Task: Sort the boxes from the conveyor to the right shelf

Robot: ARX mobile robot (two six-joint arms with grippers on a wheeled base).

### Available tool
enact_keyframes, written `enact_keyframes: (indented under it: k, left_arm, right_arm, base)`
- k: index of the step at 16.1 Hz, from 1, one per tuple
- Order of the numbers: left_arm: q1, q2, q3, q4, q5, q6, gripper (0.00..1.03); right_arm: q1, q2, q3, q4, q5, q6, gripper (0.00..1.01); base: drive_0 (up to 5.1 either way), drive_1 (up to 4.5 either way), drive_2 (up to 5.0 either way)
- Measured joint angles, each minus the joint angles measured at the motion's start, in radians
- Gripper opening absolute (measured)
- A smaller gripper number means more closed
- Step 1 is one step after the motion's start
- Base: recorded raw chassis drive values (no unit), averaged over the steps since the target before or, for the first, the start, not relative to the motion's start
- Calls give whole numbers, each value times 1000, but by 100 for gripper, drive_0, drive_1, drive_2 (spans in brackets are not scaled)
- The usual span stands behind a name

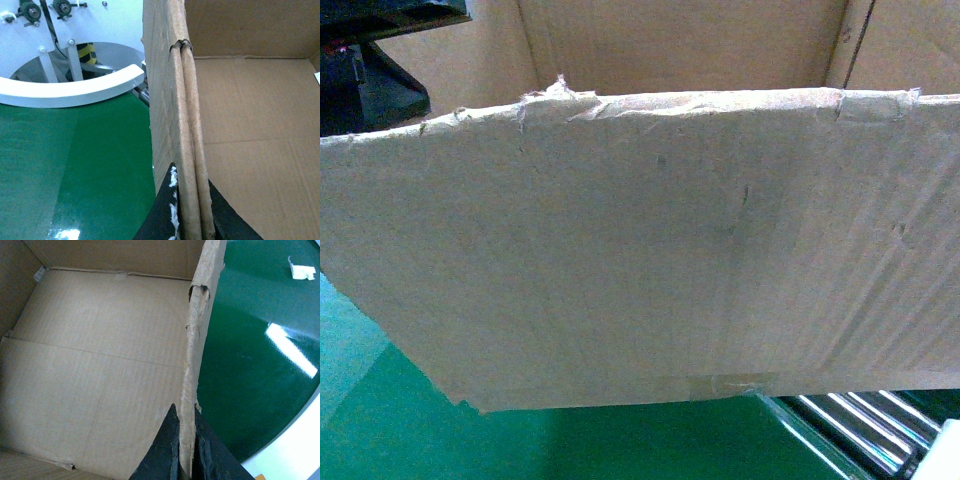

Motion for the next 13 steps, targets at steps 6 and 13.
enact_keyframes:
  k: [6,13]
  left_arm:
    - [0,0,0,-1,0,0,3]
    - [0,0,0,-4,-1,-4,3]
  right_arm:
    - [0,0,0,0,0,0,2]
    - [0,0,0,-1,0,0,2]
  base:
    - [-82,-82,-82]
    - [-100,-100,-100]
